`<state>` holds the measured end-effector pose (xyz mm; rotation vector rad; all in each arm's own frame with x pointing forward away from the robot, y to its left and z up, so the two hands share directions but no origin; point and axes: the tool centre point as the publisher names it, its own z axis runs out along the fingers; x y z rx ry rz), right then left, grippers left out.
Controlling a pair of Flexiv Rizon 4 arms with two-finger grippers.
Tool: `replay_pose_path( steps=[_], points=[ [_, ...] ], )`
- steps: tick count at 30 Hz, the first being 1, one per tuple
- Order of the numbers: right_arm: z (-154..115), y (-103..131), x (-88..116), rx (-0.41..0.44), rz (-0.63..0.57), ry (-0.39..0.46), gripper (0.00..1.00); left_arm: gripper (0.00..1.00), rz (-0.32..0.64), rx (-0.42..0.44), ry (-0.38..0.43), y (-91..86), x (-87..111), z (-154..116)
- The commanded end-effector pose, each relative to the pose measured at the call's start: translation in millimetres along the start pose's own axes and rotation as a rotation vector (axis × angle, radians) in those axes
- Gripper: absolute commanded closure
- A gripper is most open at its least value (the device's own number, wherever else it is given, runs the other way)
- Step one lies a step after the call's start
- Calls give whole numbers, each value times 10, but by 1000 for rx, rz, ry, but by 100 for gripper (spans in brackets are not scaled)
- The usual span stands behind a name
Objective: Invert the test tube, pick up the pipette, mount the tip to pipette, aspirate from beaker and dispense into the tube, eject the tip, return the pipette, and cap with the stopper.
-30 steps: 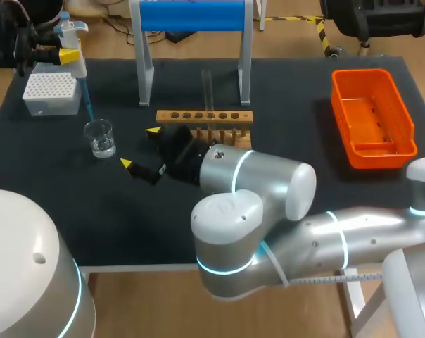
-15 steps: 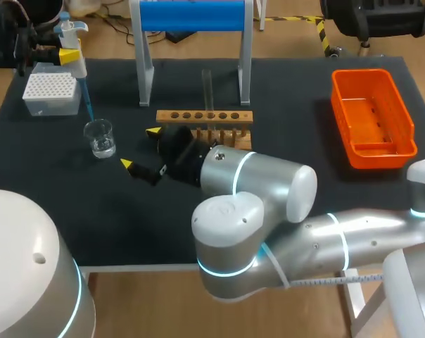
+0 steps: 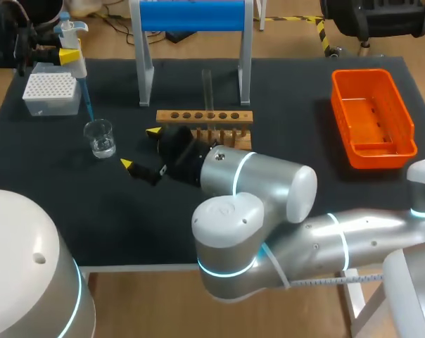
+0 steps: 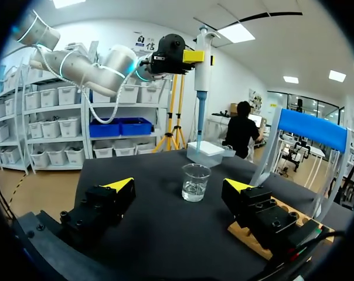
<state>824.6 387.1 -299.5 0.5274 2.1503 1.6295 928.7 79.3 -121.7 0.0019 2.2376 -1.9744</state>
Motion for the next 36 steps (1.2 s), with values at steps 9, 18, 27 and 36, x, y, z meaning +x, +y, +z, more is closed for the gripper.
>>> replay_pose_path(
  steps=[9, 18, 27, 36],
  points=[
    [-6, -26, -13, -8, 1, 3, 0, 100, -4, 11, 4, 80, 6, 51],
    [-6, -26, -13, -8, 1, 3, 0, 100, -8, 15, -2, 195, 3, 95],
    [-6, -26, -13, -8, 1, 3, 0, 100, -16, 17, -4, 382, -6, 86],
    [-6, -26, -13, -8, 1, 3, 0, 100, -26, 27, -11, 562, -21, 74]
  ],
)
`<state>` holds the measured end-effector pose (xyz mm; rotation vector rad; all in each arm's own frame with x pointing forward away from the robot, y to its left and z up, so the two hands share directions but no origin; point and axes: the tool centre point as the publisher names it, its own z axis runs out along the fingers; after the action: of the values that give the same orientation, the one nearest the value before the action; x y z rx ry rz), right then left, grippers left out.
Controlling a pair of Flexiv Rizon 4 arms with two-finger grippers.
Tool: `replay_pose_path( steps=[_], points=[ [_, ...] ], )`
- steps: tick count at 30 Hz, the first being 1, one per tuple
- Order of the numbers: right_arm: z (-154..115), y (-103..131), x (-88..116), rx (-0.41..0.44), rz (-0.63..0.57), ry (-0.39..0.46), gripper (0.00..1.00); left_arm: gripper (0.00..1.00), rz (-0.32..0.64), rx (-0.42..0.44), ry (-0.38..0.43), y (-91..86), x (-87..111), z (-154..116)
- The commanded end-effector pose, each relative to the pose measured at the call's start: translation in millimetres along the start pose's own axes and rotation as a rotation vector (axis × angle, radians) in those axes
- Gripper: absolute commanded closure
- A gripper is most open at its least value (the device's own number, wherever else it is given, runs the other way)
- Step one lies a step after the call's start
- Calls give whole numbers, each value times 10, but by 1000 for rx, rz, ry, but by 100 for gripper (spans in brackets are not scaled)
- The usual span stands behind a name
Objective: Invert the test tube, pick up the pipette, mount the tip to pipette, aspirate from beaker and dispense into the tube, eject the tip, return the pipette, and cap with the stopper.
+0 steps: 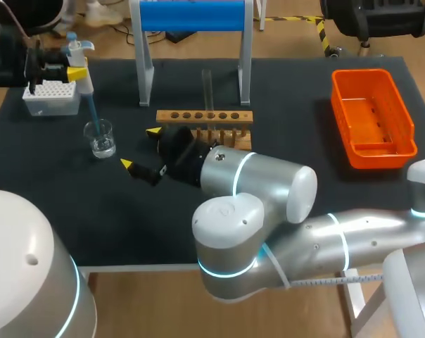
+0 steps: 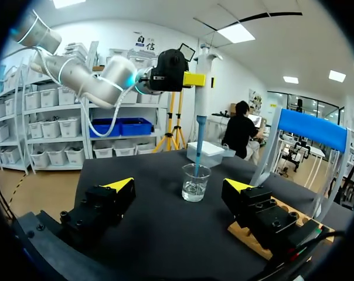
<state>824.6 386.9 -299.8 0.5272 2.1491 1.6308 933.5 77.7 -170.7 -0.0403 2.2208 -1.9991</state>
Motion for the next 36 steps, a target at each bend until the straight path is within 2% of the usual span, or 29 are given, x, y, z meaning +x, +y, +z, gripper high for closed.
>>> replay_pose_path(
  steps=[1, 16, 36],
  points=[
    [-5, -24, -13, -7, 1, 4, 0, 100, -2, 10, 5, 89, -37, -5],
    [-5, -24, -13, -7, 1, 4, 0, 100, -20, 14, -2, 281, -56, 15],
    [-5, -24, -13, -7, 1, 4, 0, 100, -36, 13, -24, 410, -58, -7]
  ],
)
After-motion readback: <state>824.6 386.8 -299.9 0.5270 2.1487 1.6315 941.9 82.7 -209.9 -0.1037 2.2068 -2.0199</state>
